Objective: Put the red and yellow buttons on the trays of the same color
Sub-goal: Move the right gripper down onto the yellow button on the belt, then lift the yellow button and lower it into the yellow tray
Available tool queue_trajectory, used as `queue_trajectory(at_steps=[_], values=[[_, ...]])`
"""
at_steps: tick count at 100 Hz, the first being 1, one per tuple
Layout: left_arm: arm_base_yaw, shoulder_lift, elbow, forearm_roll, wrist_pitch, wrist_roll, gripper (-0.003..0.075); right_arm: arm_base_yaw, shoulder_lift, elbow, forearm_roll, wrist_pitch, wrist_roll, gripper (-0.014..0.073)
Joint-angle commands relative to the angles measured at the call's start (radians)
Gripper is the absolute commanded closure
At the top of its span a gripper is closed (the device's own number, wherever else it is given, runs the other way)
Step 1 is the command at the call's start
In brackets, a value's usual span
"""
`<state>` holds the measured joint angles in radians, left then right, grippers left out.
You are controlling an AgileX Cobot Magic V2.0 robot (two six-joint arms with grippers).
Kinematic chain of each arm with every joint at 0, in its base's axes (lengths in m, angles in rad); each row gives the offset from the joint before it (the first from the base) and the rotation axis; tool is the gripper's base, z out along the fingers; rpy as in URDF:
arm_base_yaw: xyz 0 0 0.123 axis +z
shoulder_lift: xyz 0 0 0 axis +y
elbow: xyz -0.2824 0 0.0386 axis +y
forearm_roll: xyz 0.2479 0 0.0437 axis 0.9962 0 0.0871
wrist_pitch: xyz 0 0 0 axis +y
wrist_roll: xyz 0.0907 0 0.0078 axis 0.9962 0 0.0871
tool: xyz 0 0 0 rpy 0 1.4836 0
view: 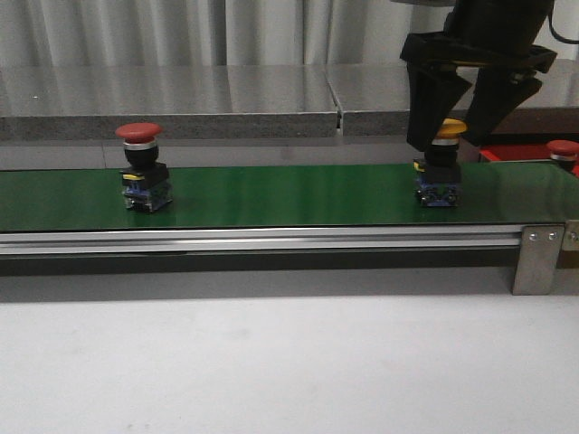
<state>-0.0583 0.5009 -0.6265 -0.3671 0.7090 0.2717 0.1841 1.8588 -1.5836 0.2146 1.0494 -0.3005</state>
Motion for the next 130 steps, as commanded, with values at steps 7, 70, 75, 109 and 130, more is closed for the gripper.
queue_trajectory(at_steps=[7, 70, 75, 109, 130], values=[[-0.009, 0.002, -0.027, -0.025, -0.062, -0.003, 0.0739, 0.000, -0.042, -0.036, 0.014, -0.014, -0.008, 0.0277], [-0.009, 0.002, -0.027, -0.025, -0.062, -0.003, 0.0739, -0.193, -0.327, 0.215, 0.014, -0.084, 0.030, 0.0380], [-0.009, 0.002, -0.027, -0.025, -0.062, -0.003, 0.0739, -0.236, -0.357, 0.254, 0.014, -0.091, 0.030, 0.0380], [-0.009, 0.002, -0.027, -0.025, -0.062, -0.003, 0.0739, -0.494, -0.451, 0.472, 0.012, -0.163, 0.030, 0.0380], [-0.009, 0.002, -0.027, -0.025, -0.062, -0.003, 0.0739, -0.565, -0.435, 0.566, 0.017, -0.264, 0.030, 0.0380]])
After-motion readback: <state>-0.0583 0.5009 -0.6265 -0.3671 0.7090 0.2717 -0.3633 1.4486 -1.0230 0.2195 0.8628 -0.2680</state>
